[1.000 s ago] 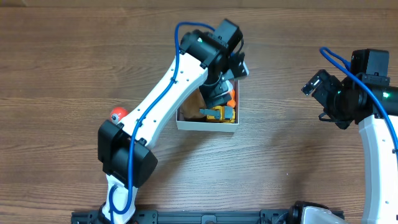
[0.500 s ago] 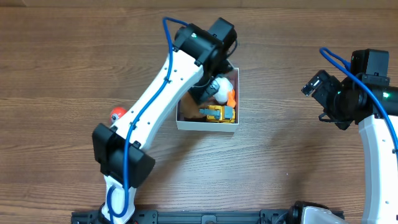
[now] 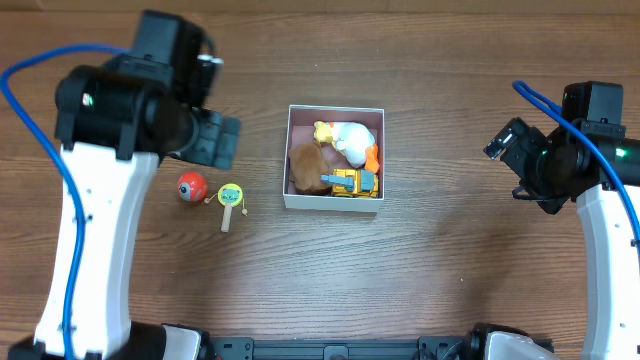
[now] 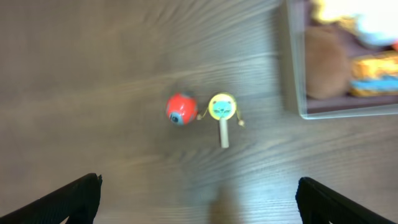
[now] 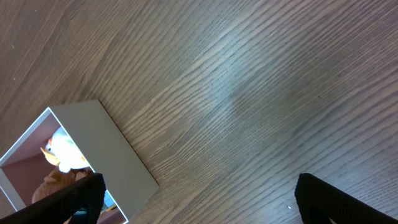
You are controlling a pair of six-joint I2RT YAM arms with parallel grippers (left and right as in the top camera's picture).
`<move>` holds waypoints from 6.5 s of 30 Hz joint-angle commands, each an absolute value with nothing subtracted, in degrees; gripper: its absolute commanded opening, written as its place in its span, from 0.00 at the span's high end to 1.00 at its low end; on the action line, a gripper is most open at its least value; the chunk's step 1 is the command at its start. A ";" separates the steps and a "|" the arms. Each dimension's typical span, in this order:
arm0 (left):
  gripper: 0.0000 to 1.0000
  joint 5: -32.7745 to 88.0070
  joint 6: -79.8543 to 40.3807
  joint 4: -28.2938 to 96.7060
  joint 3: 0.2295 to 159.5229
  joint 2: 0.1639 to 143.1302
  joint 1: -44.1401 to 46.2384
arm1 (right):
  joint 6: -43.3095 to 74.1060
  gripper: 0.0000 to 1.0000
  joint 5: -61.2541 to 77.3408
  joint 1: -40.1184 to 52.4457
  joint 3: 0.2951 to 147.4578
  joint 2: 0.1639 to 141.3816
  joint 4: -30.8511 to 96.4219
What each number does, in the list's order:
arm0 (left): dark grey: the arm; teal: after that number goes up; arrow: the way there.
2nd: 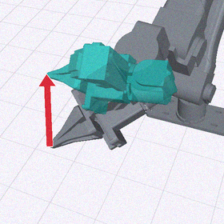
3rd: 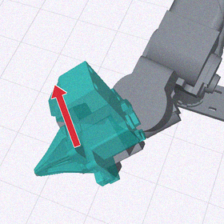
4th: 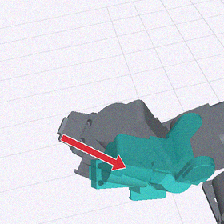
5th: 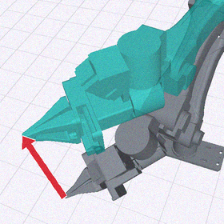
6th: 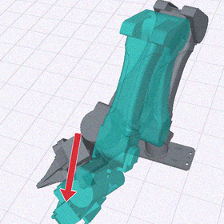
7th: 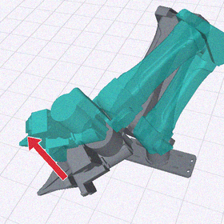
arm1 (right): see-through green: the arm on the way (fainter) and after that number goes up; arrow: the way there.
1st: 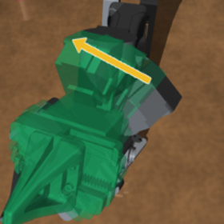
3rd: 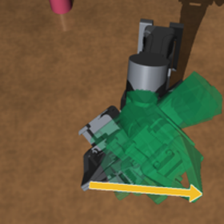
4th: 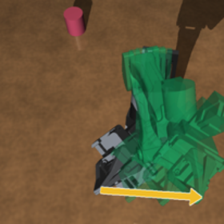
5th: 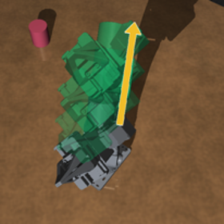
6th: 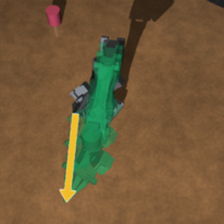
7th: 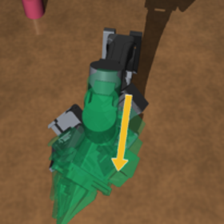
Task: Pack container
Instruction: 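Move the left gripper back and grasp the red-grey ball, then carry the ball into the box and release it on the duck, then lower the left gripper onto the cat-face rattle handle and grasp it, then lift the rattle right into the box and open the left gripper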
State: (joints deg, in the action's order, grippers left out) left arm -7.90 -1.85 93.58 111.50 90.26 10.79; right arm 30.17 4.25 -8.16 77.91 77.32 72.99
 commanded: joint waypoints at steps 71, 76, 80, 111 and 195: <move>0.32 -0.14 0.80 63.83 112.95 124.01 28.14 | 30.00 0.00 3.97 -8.38 78.72 77.28 73.65; 0.10 -3.25 0.01 65.65 114.89 123.59 28.14 | 30.00 0.00 3.97 -8.38 78.72 77.28 73.89; 0.08 -3.53 -0.05 67.75 117.10 123.20 28.14 | 30.00 0.00 3.97 -8.38 78.72 77.28 73.91; 0.62 -0.45 -2.81 79.26 125.71 127.28 29.04 | 30.00 0.00 3.97 -8.38 78.72 77.28 75.35; 0.96 -6.61 -18.59 62.65 68.31 112.66 11.92 | 29.80 0.00 0.49 -8.38 78.72 77.28 76.64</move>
